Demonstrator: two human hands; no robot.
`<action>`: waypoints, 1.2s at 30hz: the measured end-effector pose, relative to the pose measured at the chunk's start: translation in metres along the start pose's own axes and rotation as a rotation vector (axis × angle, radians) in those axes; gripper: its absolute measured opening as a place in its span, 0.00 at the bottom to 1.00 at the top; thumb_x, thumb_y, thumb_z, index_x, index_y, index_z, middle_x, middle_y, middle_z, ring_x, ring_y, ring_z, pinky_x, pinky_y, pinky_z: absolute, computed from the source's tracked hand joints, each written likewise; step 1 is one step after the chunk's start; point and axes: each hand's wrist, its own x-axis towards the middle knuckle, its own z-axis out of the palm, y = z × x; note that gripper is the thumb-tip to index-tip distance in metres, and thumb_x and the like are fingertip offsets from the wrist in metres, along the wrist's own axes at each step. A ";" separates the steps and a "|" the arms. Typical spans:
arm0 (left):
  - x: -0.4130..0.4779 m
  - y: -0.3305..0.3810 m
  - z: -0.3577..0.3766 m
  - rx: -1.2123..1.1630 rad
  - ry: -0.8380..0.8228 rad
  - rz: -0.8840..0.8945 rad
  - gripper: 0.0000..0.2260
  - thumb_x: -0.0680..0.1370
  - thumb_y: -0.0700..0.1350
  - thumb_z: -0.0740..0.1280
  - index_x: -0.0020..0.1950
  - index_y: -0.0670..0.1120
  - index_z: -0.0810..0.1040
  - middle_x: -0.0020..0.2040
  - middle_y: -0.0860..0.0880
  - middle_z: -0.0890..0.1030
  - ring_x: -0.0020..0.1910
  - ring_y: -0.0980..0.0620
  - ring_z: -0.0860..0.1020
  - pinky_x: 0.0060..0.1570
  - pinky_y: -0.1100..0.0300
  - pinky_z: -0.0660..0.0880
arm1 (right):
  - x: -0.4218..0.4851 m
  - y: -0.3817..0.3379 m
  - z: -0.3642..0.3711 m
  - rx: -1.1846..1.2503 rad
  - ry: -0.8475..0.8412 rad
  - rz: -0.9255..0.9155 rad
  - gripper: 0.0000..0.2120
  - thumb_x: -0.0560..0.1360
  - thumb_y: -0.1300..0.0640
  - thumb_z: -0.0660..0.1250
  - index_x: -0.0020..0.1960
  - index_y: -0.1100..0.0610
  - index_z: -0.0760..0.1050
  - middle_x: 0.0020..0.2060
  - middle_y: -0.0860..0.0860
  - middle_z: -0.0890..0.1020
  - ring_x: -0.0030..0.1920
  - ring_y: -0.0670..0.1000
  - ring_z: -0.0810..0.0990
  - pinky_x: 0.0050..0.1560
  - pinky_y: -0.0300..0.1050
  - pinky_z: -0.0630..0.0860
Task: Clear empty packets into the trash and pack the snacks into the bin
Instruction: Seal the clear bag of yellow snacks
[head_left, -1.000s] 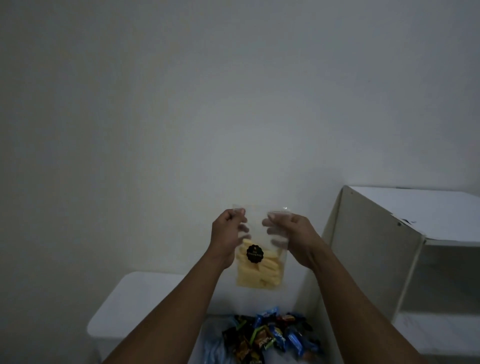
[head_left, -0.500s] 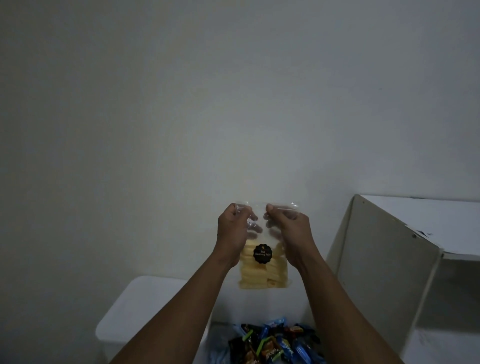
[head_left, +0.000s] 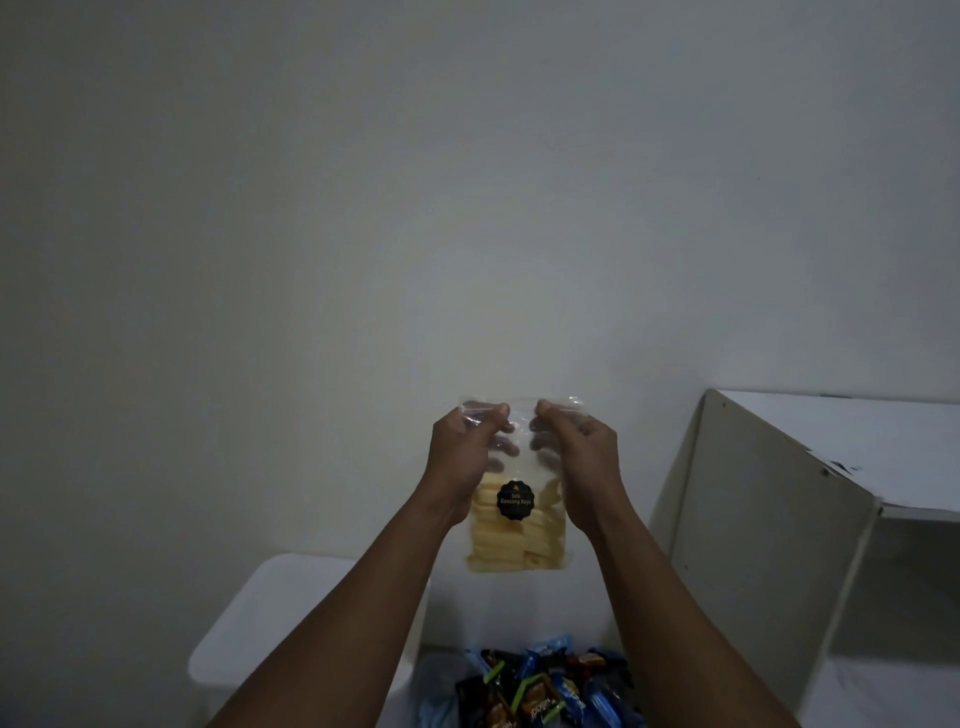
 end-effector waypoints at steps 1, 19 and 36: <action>0.001 0.001 0.000 -0.005 0.018 0.001 0.08 0.78 0.46 0.70 0.53 0.43 0.79 0.41 0.48 0.82 0.35 0.51 0.81 0.34 0.57 0.73 | 0.001 0.000 -0.001 0.028 0.024 -0.003 0.10 0.77 0.55 0.70 0.47 0.62 0.82 0.37 0.52 0.83 0.35 0.49 0.80 0.44 0.49 0.76; 0.003 0.011 0.001 -0.113 0.094 0.022 0.08 0.81 0.45 0.65 0.49 0.40 0.76 0.42 0.47 0.81 0.33 0.46 0.82 0.31 0.57 0.73 | 0.011 0.005 0.005 0.153 0.246 -0.084 0.10 0.81 0.57 0.65 0.45 0.57 0.83 0.37 0.51 0.84 0.33 0.47 0.80 0.43 0.47 0.76; -0.001 0.010 0.001 -0.049 0.063 0.098 0.09 0.82 0.46 0.65 0.47 0.44 0.80 0.42 0.51 0.85 0.35 0.48 0.84 0.35 0.57 0.76 | 0.004 -0.002 0.008 0.141 0.066 0.029 0.04 0.74 0.58 0.74 0.44 0.60 0.84 0.35 0.53 0.83 0.36 0.50 0.80 0.42 0.47 0.77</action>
